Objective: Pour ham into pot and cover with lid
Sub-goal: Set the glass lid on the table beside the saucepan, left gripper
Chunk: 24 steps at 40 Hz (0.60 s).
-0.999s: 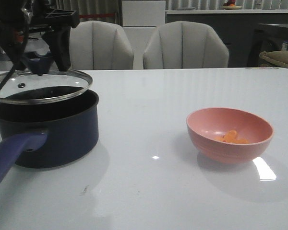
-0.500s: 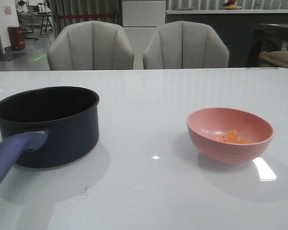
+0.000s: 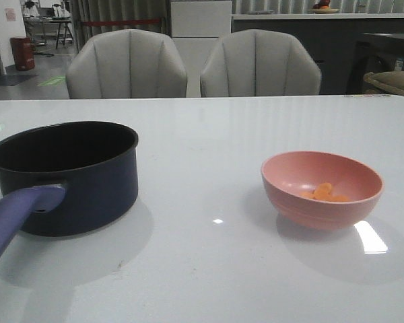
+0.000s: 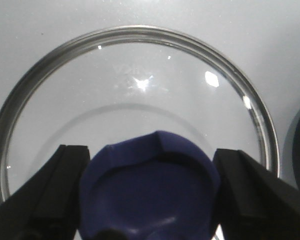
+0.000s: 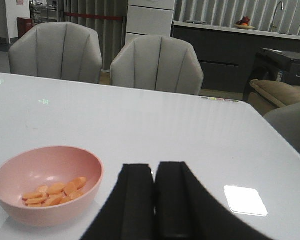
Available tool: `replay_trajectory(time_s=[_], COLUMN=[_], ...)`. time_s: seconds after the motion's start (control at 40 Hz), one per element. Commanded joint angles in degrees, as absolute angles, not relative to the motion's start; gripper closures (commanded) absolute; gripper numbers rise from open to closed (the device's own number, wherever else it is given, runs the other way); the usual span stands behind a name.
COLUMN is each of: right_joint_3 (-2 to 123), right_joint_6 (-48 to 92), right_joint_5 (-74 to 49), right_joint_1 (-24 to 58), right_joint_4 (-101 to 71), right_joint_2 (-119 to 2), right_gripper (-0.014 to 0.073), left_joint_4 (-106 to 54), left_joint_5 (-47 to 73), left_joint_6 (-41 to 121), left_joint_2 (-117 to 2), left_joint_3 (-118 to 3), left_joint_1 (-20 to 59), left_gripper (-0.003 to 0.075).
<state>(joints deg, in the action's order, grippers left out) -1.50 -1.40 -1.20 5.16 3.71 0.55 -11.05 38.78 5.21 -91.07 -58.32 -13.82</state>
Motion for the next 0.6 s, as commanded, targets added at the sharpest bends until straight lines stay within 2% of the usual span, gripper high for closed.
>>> replay_trajectory(time_s=[0.0,0.375,0.5,0.575], right_joint_3=[-1.25,-1.25,-1.25,-1.25], right_joint_6=[-1.42,-1.42,-1.42,-1.42], right_joint_5=[3.23,3.23,3.23,3.23], right_joint_1=[4.90,4.90,4.90,4.90], right_joint_4=[4.38,4.38,4.38,4.38], right_joint_2=[1.77,1.77,1.77,1.77], right_gripper=[0.0454,0.0454,0.0454,0.0454], left_joint_4=[-12.06,-12.06,-12.06,-12.06], left_joint_5=[33.19,32.52,32.63,33.18], left_joint_6=[5.42,5.42,5.52,5.52], left_joint_2=[-90.78,-97.13,-97.68,-97.68], left_joint_3=[-58.59,-58.51,-58.62,-58.94], left_joint_1=[-13.44,-13.44,-13.44,-13.44], left_gripper=[0.0388,0.0376,0.0272,0.0174])
